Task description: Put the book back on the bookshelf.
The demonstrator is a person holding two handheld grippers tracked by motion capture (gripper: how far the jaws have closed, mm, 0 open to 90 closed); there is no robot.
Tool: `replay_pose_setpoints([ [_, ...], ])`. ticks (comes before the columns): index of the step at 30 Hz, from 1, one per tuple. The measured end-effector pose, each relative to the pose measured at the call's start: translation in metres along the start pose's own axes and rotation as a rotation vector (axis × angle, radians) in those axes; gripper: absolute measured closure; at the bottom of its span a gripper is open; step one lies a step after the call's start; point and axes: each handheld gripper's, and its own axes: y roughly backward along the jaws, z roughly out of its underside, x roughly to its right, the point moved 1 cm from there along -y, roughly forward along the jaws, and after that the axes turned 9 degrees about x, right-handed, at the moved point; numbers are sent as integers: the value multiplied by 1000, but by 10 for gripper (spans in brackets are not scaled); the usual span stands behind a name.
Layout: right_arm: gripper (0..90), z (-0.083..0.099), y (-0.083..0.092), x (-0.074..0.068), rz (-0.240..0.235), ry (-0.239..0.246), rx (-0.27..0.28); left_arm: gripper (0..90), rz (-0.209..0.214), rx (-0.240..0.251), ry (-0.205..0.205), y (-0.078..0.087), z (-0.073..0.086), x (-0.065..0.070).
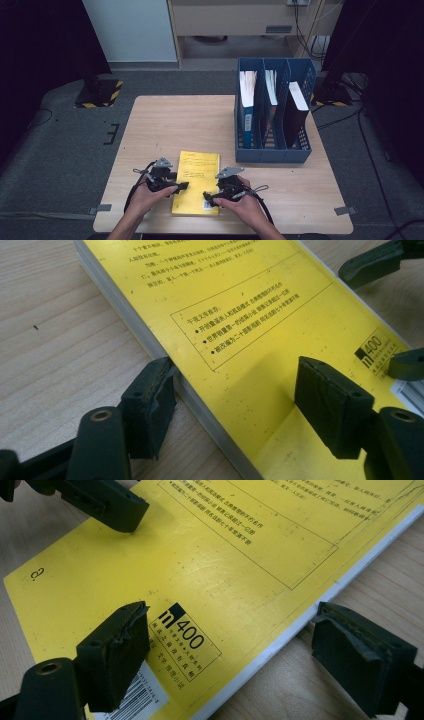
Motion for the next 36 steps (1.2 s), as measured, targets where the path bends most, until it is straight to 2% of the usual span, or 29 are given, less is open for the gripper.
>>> replay_pose_setpoints([
  [3, 154, 0, 0, 0, -3, 0, 3, 361, 32, 33, 18, 6, -3, 1],
  [4, 155, 0, 0, 0, -3, 0, 4, 368, 42, 31, 21, 7, -4, 2],
  [6, 154, 0, 0, 1, -5, -1, 5, 370, 50, 19, -4, 9, -4, 5],
  [9, 153, 1, 0, 0, -6, -6, 6, 374, 83, 3, -15, 10, -3, 10],
  [12, 152, 1, 0, 1, -11, -7, 9, 374, 86, -7, -38, 9, -2, 13],
  [16, 152, 1, 0, 1, -13, -7, 10, 375, 114, 17, 4, 4, -7, 7],
  [20, 148, 1, 0, 2, -19, -20, 12, 364, 144, 0, -19, -5, -14, 9],
  [23, 132, 2, 0, 4, -27, -32, 11, 338, 140, -34, -75, -7, -18, 13],
  [29, 132, 2, -1, 4, -25, -20, 8, 346, 136, 8, -34, -7, -20, 8],
  [34, 132, 2, -1, 4, -25, -19, 8, 379, 142, -40, -76, -11, -25, 10],
  [36, 131, 1, -1, 4, -26, -22, 7, 384, 148, -58, -81, -12, -27, 9],
])
